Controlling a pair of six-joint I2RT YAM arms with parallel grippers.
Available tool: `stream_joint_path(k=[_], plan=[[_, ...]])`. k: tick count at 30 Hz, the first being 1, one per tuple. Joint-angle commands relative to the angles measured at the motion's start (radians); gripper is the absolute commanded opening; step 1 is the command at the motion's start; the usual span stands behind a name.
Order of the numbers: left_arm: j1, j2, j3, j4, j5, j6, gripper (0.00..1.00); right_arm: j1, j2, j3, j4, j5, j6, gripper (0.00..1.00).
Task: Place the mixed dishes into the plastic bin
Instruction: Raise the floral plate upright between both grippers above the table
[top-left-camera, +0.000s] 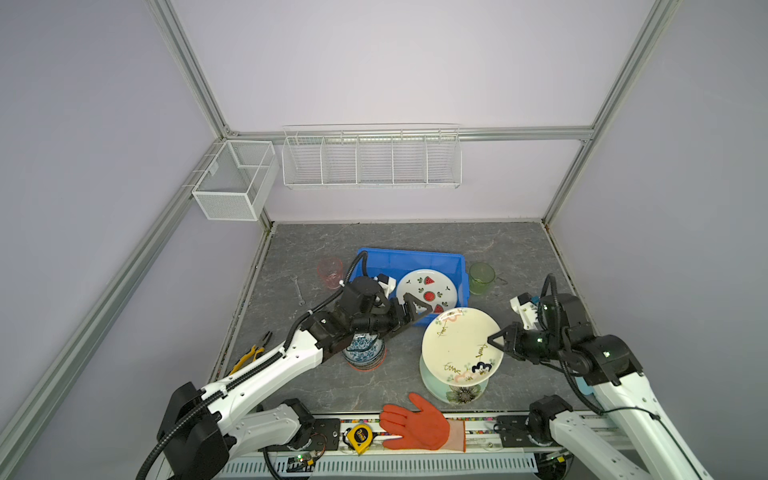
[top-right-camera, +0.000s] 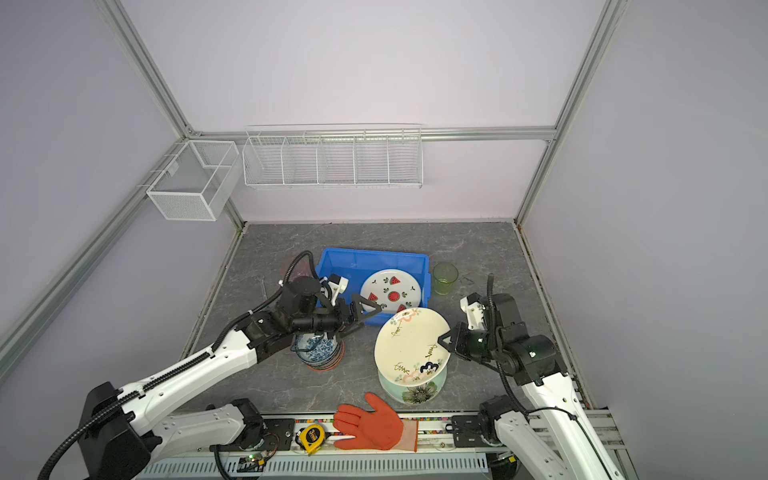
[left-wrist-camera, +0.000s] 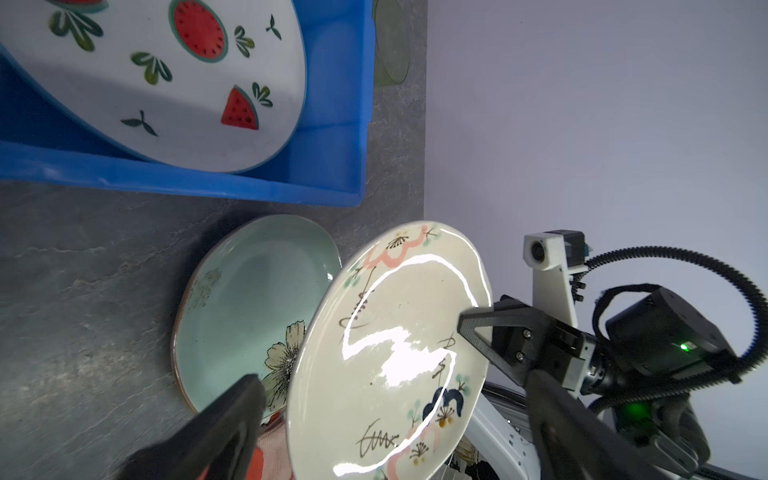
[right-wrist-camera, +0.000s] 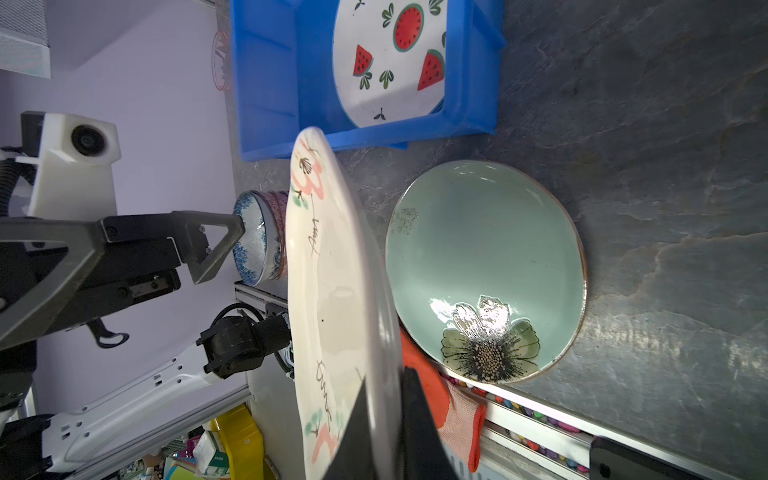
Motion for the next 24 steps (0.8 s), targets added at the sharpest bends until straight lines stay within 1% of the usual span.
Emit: stream_joint_path(k=[1, 4, 5, 8, 12, 15, 18, 19, 20, 24], plan=[[0.054, -0.029, -0.026, 0.038, 0.143, 0.027, 0.98, -0.005, 0.008, 0.051, 0.128, -0.115, 0.032, 0.06], [0.093, -0.038, -0.047, 0.072, 0.227, 0.027, 0.97, -0.012, 0.025, 0.067, 0.155, -0.131, 0.037, 0.06], [0.102, -0.035, -0.049, 0.078, 0.253, 0.062, 0.96, -0.014, 0.03, 0.071, 0.17, -0.139, 0.043, 0.07], [0.114, -0.019, -0.04, 0.072, 0.303, 0.092, 0.95, -0.022, 0.05, 0.072, 0.231, -0.18, 0.068, 0.06], [0.113, -0.015, -0.046, 0.116, 0.315, 0.082, 0.93, -0.031, 0.09, 0.074, 0.311, -0.224, 0.096, 0.06], [0.114, -0.003, -0.045, 0.126, 0.303, 0.078, 0.92, -0.037, 0.131, 0.089, 0.358, -0.252, 0.108, 0.06], [0.113, 0.014, -0.063, 0.2, 0.301, 0.043, 0.85, -0.042, 0.172, 0.112, 0.385, -0.271, 0.104, 0.06], [0.114, 0.018, -0.071, 0.23, 0.3, -0.001, 0.83, -0.043, 0.187, 0.119, 0.394, -0.28, 0.106, 0.06], [0.113, 0.023, -0.076, 0.252, 0.297, -0.017, 0.8, -0.042, 0.2, 0.125, 0.407, -0.289, 0.106, 0.07], [0.114, 0.03, -0.081, 0.284, 0.274, -0.04, 0.71, -0.043, 0.25, 0.138, 0.449, -0.32, 0.11, 0.07]])
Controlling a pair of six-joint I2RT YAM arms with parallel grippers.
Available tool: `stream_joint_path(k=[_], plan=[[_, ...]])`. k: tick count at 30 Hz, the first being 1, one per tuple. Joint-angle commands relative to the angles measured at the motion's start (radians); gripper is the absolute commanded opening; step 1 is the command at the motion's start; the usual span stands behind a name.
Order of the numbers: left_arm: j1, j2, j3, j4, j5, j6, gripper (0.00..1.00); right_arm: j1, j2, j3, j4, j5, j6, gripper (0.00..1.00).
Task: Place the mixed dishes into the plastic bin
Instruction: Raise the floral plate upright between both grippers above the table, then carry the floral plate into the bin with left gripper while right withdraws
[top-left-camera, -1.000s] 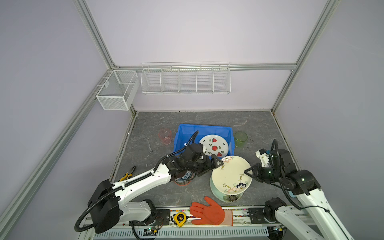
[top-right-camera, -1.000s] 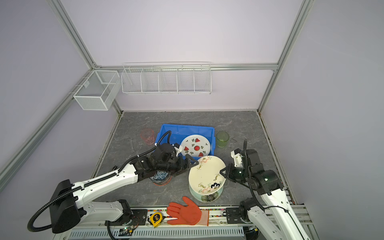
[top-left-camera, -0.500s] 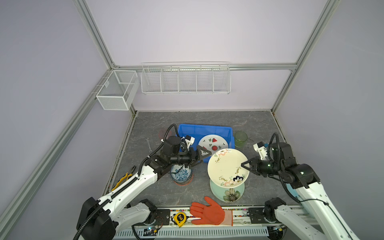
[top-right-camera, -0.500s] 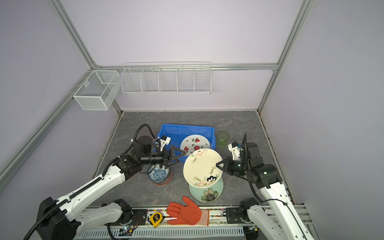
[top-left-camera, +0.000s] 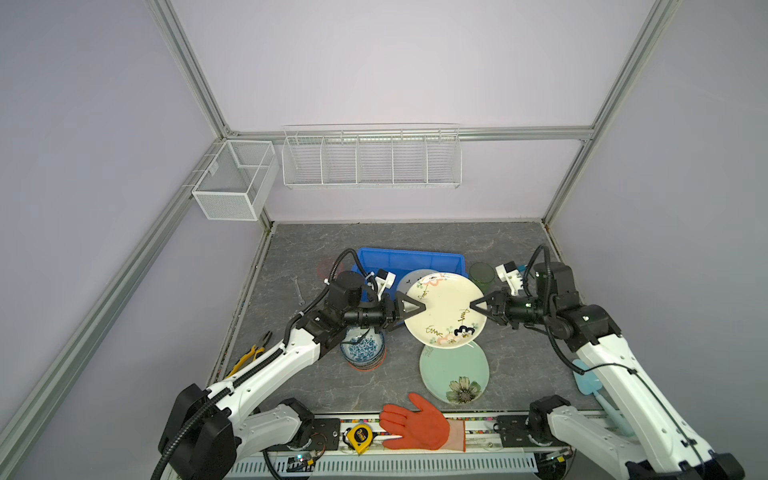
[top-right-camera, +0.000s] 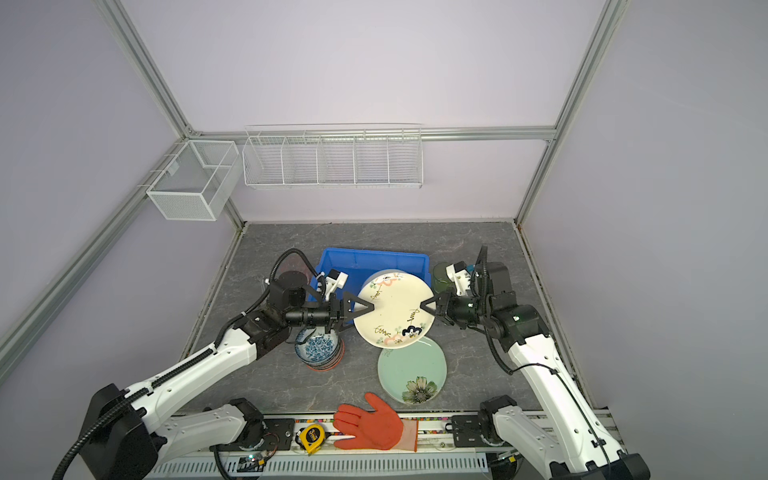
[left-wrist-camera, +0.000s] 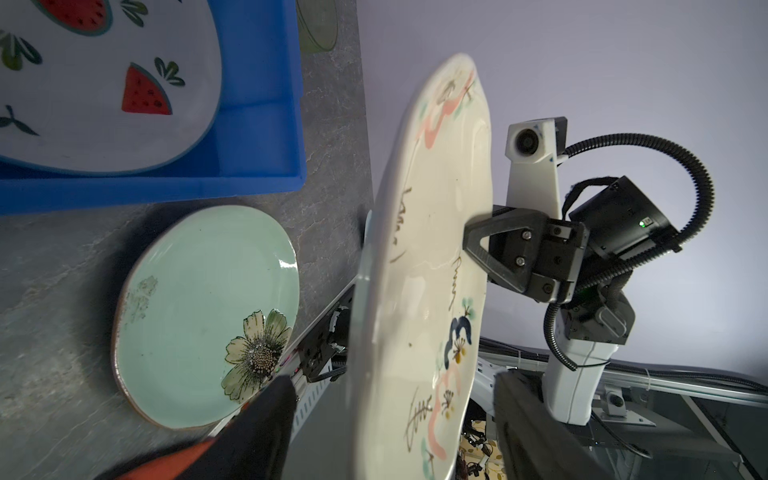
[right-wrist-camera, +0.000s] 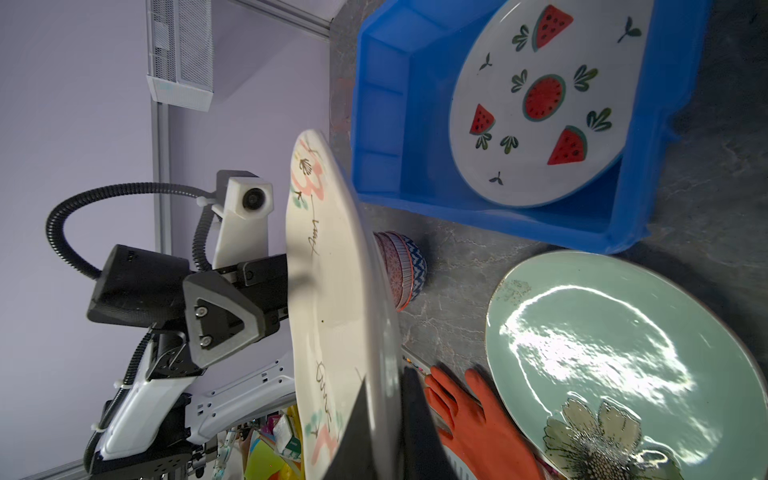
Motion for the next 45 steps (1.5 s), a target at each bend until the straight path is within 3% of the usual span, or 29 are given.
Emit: stream_joint_path(k=[1, 7, 10, 13, 30, 39, 45], plan=[[0.004, 0.002, -0.007, 0.086, -0.016, -0.051, 0.7, -0.004, 0.023, 0.044, 0.133, -0.105, 0.028, 0.06], [0.017, -0.011, -0.016, 0.132, -0.058, -0.099, 0.61, -0.003, 0.066, 0.043, 0.187, -0.13, 0.027, 0.06], [0.032, -0.016, -0.026, 0.158, -0.069, -0.131, 0.46, -0.003, 0.082, 0.046, 0.2, -0.143, 0.022, 0.06], [0.041, -0.016, -0.029, 0.165, -0.072, -0.138, 0.4, -0.003, 0.096, 0.048, 0.209, -0.149, 0.016, 0.06], [0.057, 0.05, -0.011, 0.239, -0.03, -0.179, 0.23, -0.002, 0.077, 0.023, 0.216, -0.127, 0.021, 0.07], [0.061, 0.101, 0.023, 0.269, 0.006, -0.177, 0.0, -0.004, 0.033, 0.008, 0.179, -0.078, 0.019, 0.09], [0.076, 0.135, 0.051, 0.283, 0.033, -0.177, 0.0, -0.003, 0.011, -0.004, 0.164, -0.052, 0.021, 0.1]])
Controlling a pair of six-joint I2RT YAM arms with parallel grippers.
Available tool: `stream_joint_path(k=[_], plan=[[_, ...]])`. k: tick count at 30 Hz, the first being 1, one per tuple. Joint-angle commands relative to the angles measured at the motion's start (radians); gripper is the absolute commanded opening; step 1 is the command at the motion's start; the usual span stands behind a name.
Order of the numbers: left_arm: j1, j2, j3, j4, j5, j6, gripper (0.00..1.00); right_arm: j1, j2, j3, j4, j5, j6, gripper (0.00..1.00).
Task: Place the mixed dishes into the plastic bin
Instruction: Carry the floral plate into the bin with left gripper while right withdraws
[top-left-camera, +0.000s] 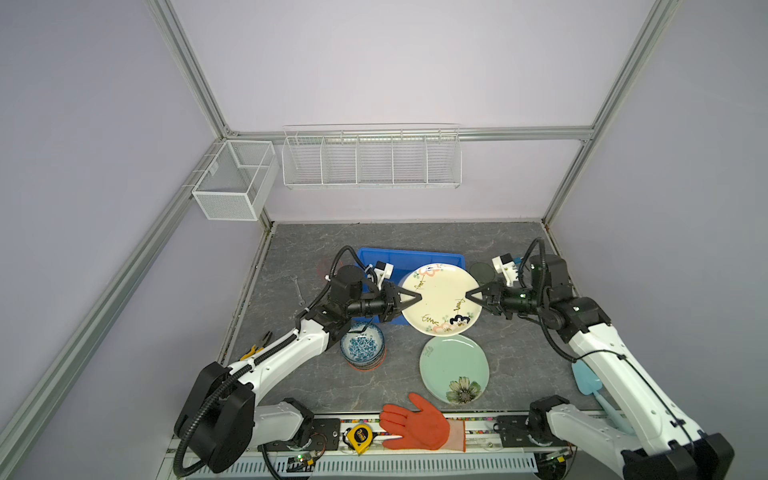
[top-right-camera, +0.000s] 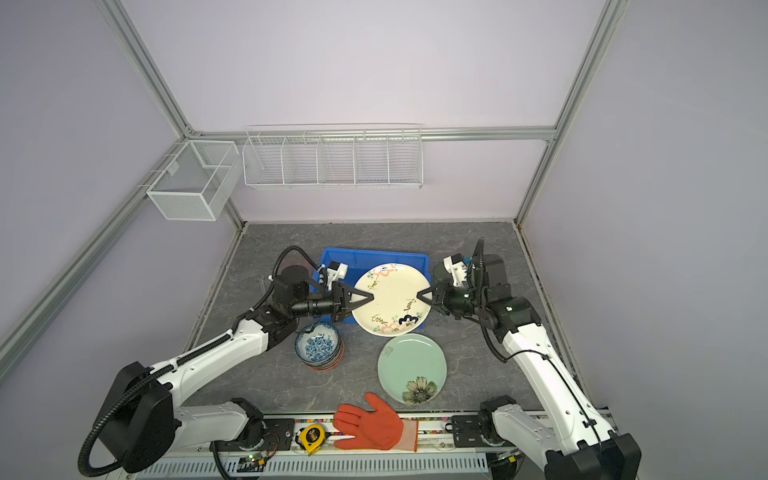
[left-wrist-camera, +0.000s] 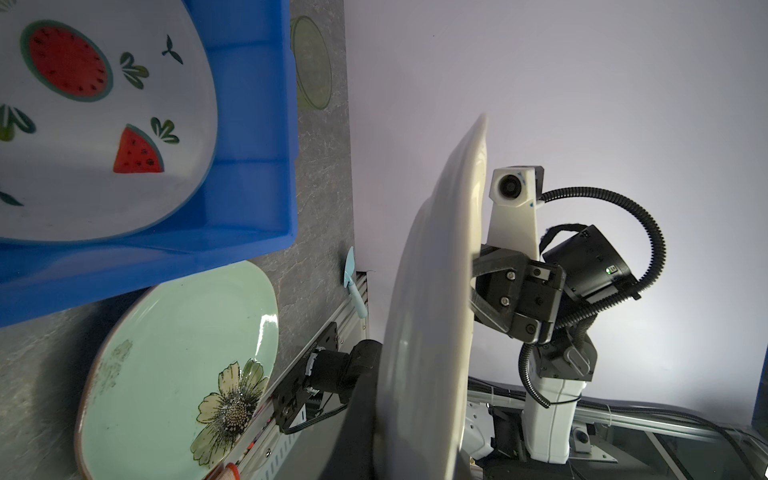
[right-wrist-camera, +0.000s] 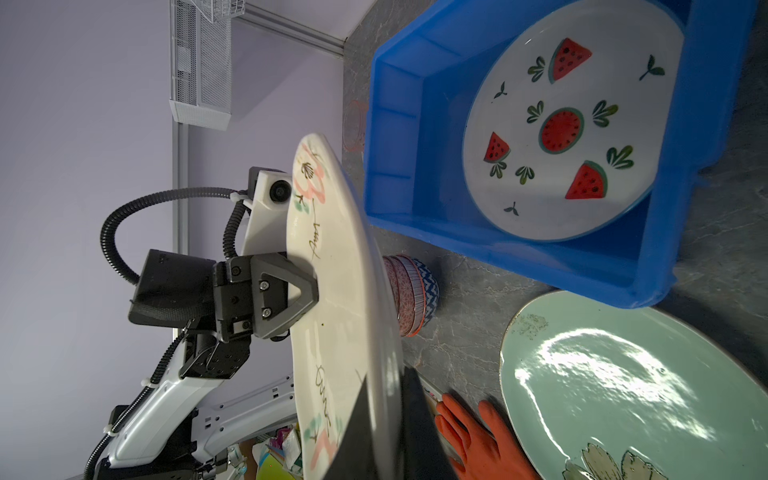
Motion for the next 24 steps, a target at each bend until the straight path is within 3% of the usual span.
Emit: stream_joint_path(k=[1, 4, 10, 14, 22, 24], plan=[[0.025, 0.016, 0.059, 0.052, 0.023, -0.054, 0.0, 0.001, -0.047, -0.006, 0.059, -0.047, -0.016, 0.11], [0.035, 0.028, 0.073, 0.052, 0.035, -0.052, 0.0, 0.001, -0.06, -0.006, 0.047, -0.033, -0.019, 0.16], [0.053, 0.046, 0.094, 0.052, 0.05, -0.047, 0.0, 0.0, -0.074, -0.002, 0.011, -0.013, -0.035, 0.4], [0.064, 0.051, 0.106, 0.034, 0.057, -0.03, 0.0, -0.002, -0.08, -0.003, -0.001, -0.001, -0.04, 0.5], [0.137, 0.069, 0.169, -0.121, 0.052, 0.091, 0.0, -0.001, -0.106, 0.026, -0.105, 0.046, -0.092, 0.73], [0.161, 0.083, 0.202, -0.182, 0.042, 0.144, 0.0, -0.001, -0.118, 0.039, -0.148, 0.07, -0.117, 0.97]])
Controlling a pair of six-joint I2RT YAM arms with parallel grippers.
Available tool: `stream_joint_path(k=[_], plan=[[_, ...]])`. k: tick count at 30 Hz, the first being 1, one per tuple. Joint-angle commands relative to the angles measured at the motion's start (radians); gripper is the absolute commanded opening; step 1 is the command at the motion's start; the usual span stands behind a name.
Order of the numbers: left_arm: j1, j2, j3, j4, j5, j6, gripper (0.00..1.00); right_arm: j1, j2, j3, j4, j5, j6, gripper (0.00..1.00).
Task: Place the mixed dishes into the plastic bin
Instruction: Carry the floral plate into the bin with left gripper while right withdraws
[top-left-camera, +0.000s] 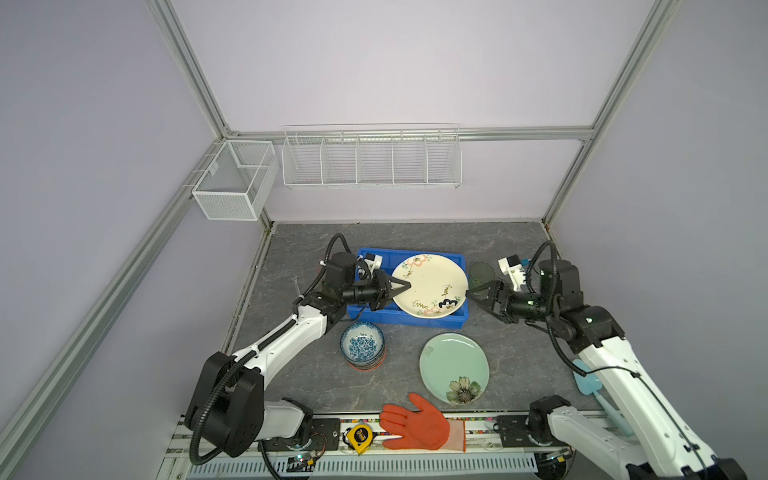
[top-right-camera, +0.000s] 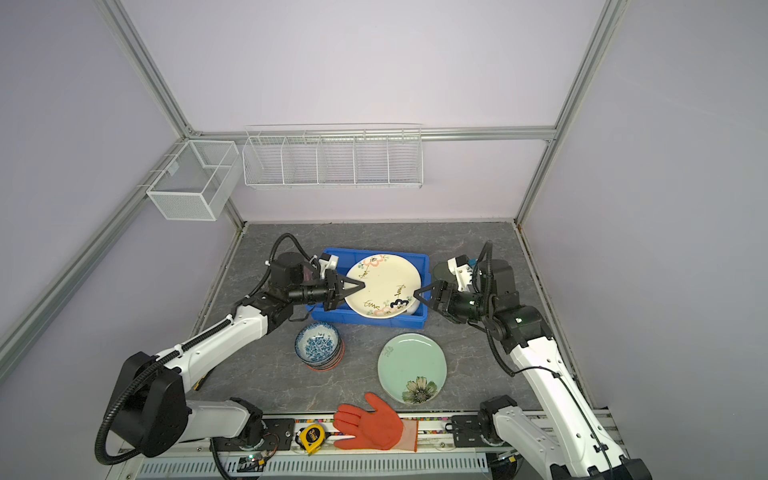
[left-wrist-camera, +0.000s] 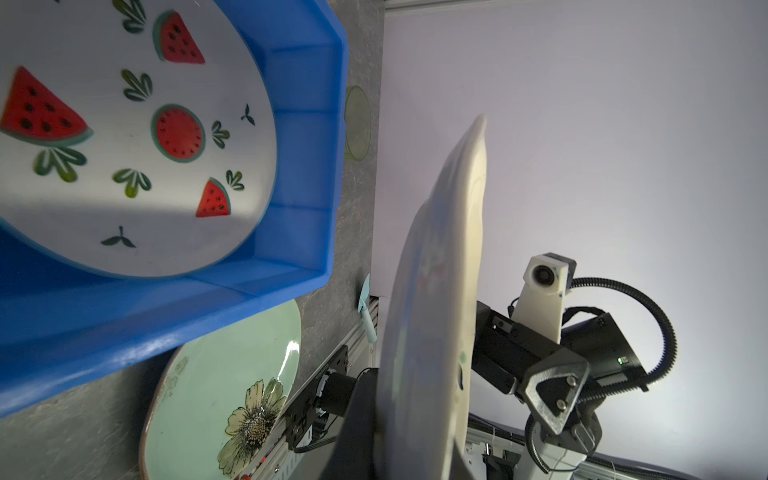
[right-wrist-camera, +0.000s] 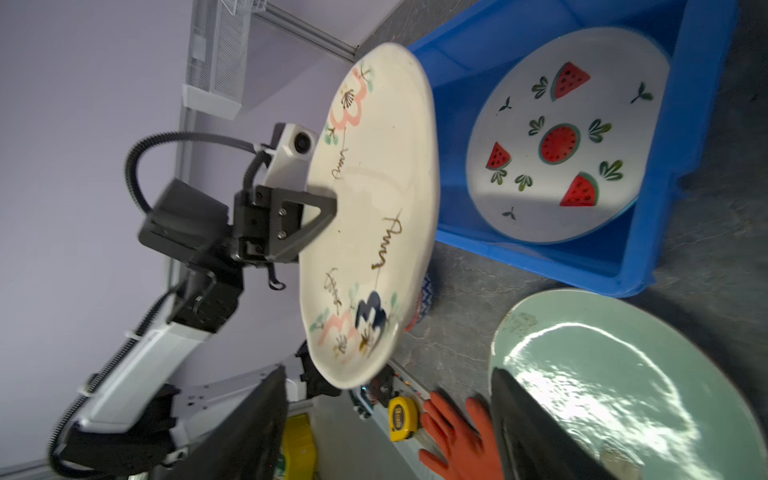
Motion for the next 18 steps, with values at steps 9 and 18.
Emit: stream_joint_path(k=[9, 18], plan=[[0.075, 0.152, 0.258, -0.203, -0.034, 0.301, 0.0, -0.001, -0.105, 0.012, -0.197, 0.103, -0.091, 0.88], [0.077, 0.303, 0.347, -0.177, -0.073, 0.357, 0.0, 0.0, -0.17, -0.015, -0.274, 0.153, -0.11, 0.88]])
